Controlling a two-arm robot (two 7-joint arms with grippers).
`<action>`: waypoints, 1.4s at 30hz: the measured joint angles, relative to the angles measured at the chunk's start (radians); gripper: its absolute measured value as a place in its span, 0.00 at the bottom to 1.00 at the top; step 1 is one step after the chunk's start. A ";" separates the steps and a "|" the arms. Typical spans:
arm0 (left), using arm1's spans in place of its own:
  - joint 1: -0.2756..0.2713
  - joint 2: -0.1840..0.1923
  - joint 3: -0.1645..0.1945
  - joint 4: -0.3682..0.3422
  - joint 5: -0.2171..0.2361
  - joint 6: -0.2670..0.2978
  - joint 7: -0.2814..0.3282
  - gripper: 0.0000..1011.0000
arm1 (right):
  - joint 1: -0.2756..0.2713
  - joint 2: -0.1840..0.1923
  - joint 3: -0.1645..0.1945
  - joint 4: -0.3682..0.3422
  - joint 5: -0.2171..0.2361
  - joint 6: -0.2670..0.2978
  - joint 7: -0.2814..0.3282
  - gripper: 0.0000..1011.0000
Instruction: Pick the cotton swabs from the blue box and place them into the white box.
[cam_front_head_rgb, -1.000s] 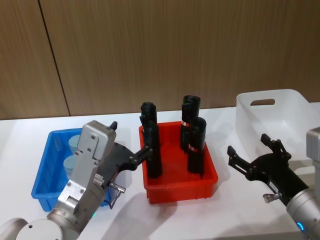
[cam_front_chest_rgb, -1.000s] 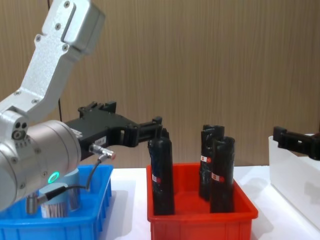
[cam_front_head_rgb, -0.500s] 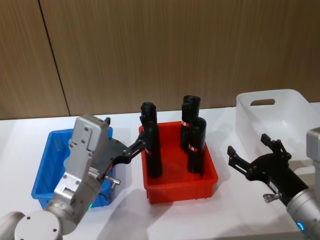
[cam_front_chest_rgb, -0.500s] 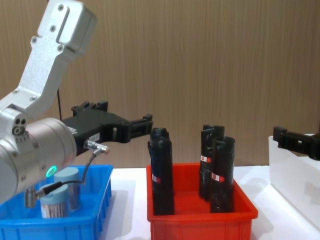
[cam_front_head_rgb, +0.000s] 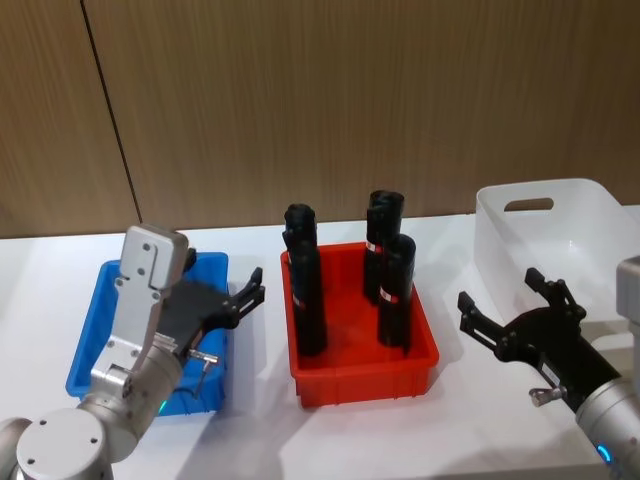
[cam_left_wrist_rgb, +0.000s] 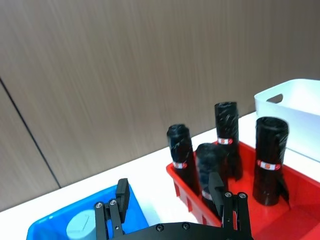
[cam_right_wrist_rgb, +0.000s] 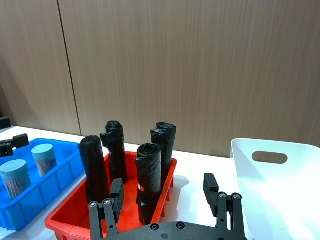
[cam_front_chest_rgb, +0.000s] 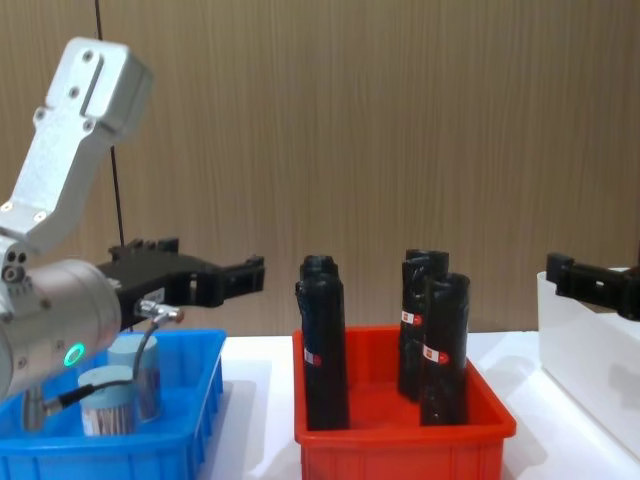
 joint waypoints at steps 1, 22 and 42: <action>-0.001 0.000 -0.003 0.007 -0.008 0.007 0.000 0.99 | 0.000 0.000 0.000 0.000 0.000 0.000 0.000 0.99; 0.008 0.012 -0.047 0.088 -0.115 0.038 0.034 0.99 | 0.000 0.000 0.000 0.000 0.000 0.000 0.000 0.99; 0.018 0.031 -0.089 0.140 -0.168 0.038 0.079 0.99 | 0.000 0.000 0.000 0.000 0.000 0.000 0.000 0.99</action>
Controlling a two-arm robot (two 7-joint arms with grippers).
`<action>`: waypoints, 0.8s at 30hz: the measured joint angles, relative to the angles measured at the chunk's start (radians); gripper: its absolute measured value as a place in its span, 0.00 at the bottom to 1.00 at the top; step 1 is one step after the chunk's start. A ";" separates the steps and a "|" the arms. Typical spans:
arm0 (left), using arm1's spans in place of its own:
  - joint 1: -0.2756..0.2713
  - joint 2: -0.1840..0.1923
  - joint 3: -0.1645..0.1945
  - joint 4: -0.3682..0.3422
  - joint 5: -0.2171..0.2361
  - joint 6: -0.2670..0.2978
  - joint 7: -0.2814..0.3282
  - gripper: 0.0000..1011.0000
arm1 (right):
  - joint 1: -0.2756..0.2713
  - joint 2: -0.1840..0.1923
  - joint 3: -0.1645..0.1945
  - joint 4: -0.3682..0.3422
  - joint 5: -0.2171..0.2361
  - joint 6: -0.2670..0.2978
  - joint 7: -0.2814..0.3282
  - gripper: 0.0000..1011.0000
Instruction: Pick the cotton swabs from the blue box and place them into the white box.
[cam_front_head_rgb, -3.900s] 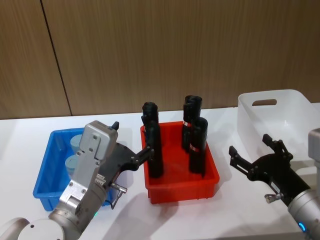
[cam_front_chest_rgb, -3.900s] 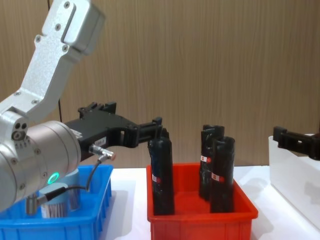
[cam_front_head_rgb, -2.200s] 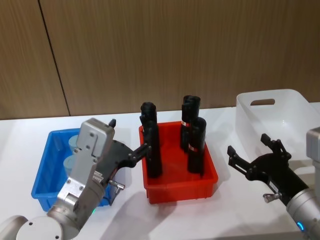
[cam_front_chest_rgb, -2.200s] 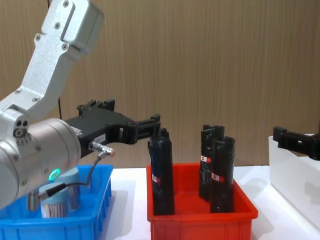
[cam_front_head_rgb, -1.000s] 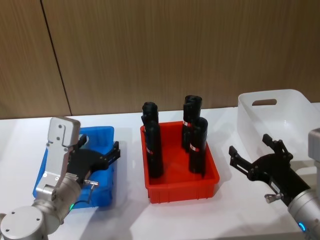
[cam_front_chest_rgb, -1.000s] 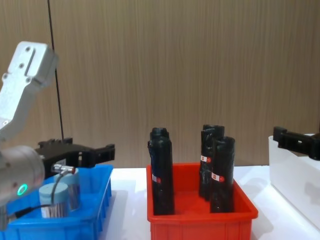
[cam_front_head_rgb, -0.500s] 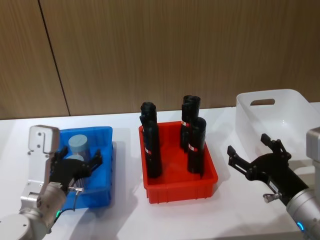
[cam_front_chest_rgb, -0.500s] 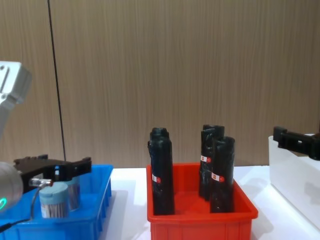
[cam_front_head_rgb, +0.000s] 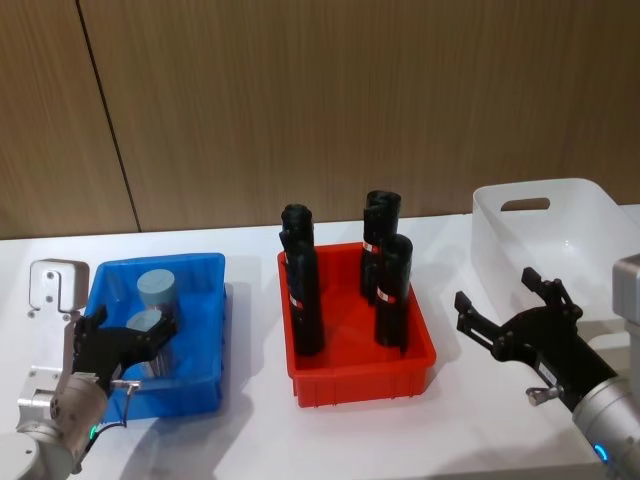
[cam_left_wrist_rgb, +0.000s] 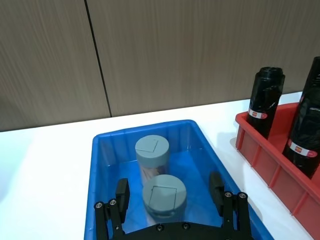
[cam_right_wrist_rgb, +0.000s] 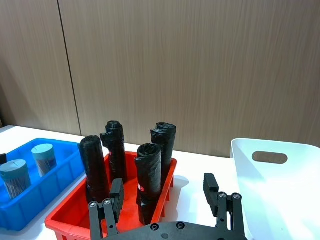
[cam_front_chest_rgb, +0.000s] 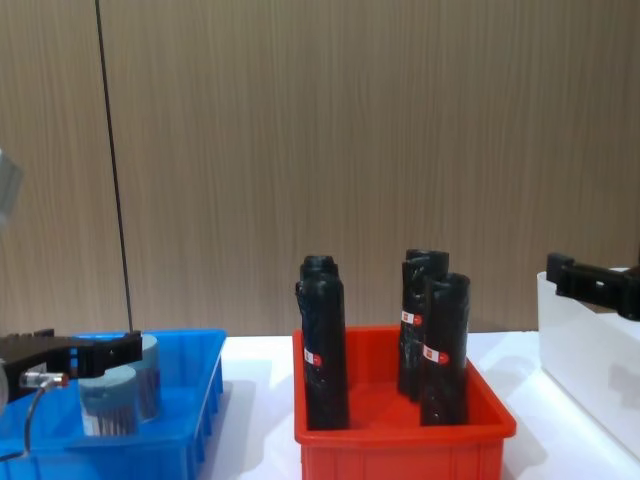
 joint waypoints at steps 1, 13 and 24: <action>-0.002 0.000 -0.001 0.006 0.000 0.001 -0.003 0.99 | 0.000 0.000 0.000 0.000 0.000 0.000 0.000 0.99; -0.047 -0.013 -0.011 0.087 0.014 0.013 -0.056 0.99 | 0.000 0.000 0.000 0.000 0.000 0.000 0.000 0.99; -0.100 -0.031 -0.017 0.180 0.038 0.019 -0.113 0.99 | 0.000 0.000 0.000 0.000 0.000 0.000 0.000 0.99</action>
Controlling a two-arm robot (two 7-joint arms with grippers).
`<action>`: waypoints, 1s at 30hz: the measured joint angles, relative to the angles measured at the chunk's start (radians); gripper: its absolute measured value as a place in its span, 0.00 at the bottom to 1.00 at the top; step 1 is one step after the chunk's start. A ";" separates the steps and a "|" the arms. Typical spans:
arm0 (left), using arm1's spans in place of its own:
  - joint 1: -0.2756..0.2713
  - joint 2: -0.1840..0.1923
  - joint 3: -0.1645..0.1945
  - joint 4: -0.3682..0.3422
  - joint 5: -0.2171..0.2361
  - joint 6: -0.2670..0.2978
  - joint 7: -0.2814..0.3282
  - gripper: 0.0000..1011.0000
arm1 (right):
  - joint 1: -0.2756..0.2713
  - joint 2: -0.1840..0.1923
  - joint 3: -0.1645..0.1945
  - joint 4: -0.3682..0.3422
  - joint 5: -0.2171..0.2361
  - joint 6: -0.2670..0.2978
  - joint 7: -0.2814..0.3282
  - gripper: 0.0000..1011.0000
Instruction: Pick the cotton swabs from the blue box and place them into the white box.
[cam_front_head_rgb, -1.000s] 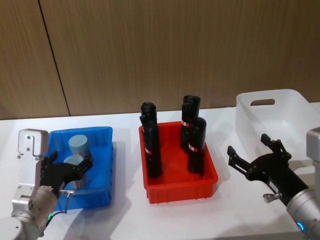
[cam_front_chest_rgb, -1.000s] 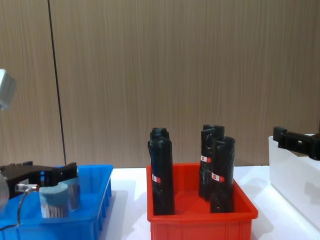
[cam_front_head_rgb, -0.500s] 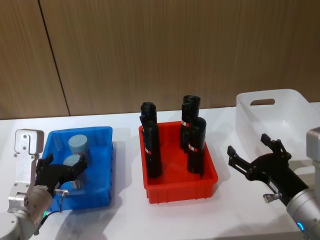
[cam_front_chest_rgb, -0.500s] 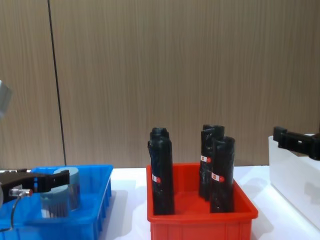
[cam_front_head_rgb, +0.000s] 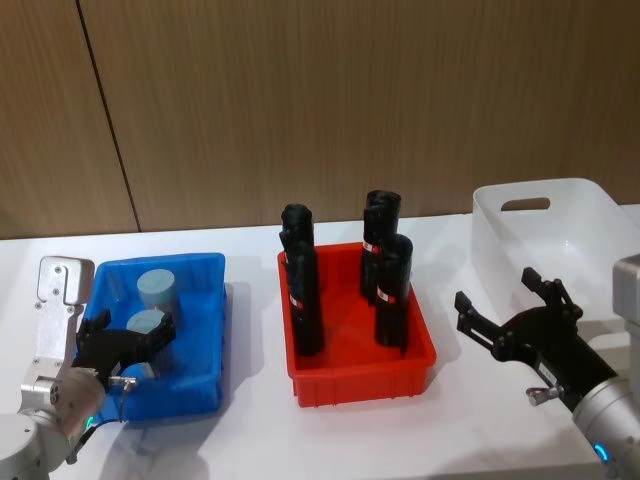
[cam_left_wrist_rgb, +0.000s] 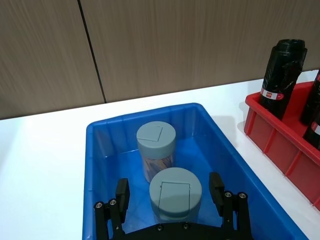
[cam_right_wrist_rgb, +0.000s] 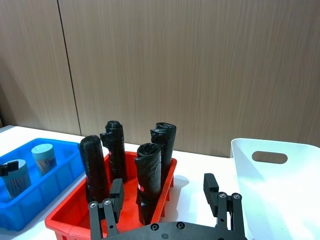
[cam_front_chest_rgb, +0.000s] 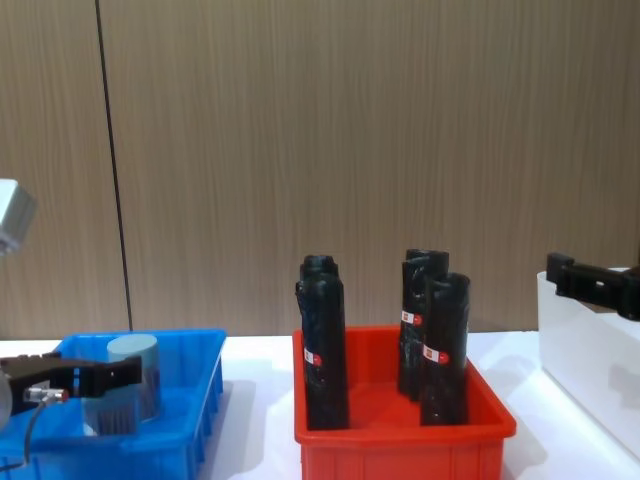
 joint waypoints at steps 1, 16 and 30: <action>-0.006 -0.002 0.000 0.012 0.003 0.000 -0.009 0.99 | 0.000 0.000 0.000 0.000 0.000 0.000 0.000 0.99; -0.079 -0.029 0.002 0.144 0.035 -0.024 -0.113 0.99 | 0.000 0.000 0.000 0.000 0.000 0.000 0.000 0.99; -0.143 -0.058 0.010 0.261 0.049 -0.049 -0.178 0.82 | 0.000 0.000 0.000 0.000 0.000 0.000 0.000 0.99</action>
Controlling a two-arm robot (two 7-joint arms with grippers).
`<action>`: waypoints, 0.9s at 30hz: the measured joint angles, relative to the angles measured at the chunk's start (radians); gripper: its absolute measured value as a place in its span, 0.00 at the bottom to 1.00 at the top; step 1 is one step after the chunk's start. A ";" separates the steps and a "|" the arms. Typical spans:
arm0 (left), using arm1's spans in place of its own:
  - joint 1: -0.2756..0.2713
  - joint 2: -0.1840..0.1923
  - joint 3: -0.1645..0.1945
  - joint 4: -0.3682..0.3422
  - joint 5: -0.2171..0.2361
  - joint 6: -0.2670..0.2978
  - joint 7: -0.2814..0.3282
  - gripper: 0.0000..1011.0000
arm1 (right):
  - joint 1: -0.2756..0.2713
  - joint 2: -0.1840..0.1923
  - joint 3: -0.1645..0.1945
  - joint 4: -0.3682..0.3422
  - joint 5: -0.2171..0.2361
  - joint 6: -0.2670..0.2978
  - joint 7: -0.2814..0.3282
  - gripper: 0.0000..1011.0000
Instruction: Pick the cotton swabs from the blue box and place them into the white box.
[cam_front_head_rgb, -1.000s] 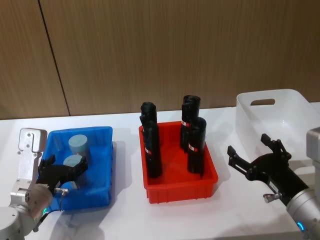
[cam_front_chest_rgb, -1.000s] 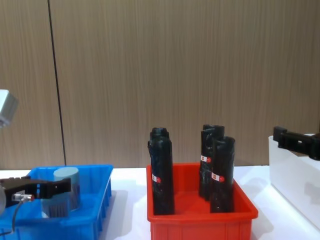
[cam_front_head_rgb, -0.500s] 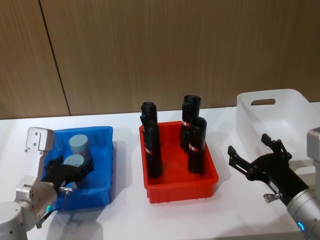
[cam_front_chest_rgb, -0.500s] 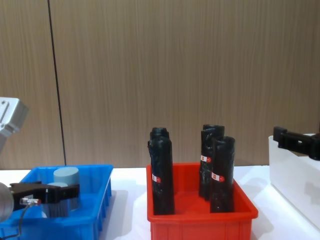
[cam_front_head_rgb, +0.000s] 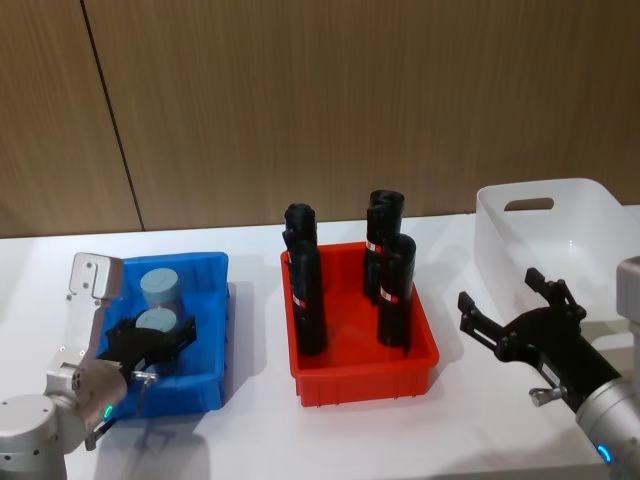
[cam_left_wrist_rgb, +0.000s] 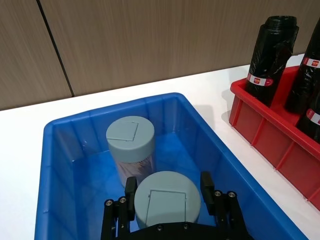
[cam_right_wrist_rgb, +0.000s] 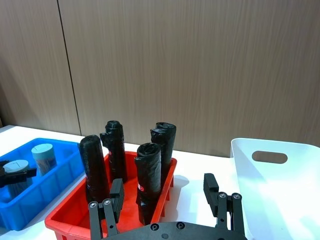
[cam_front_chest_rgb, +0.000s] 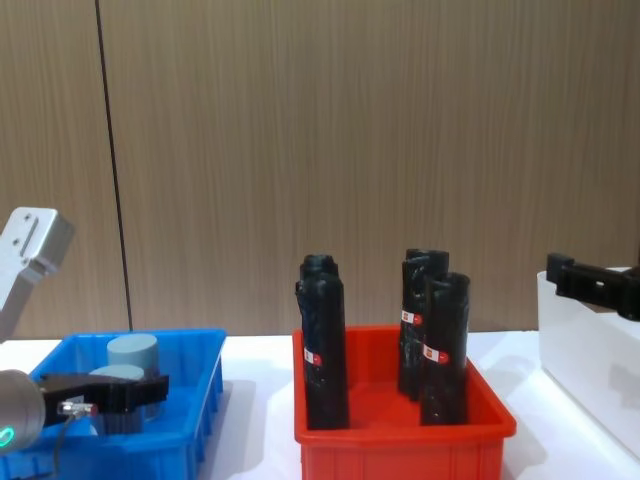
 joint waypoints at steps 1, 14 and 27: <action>-0.002 -0.001 0.000 0.003 0.001 0.000 -0.001 0.79 | 0.000 0.000 0.000 0.000 0.000 0.000 0.000 0.99; 0.008 0.007 0.003 -0.059 0.063 0.022 0.020 0.66 | 0.000 0.000 0.000 0.000 0.000 0.000 0.000 0.99; 0.065 0.044 0.005 -0.298 0.140 0.058 0.000 0.66 | 0.000 0.000 0.000 0.000 0.000 0.000 0.000 0.99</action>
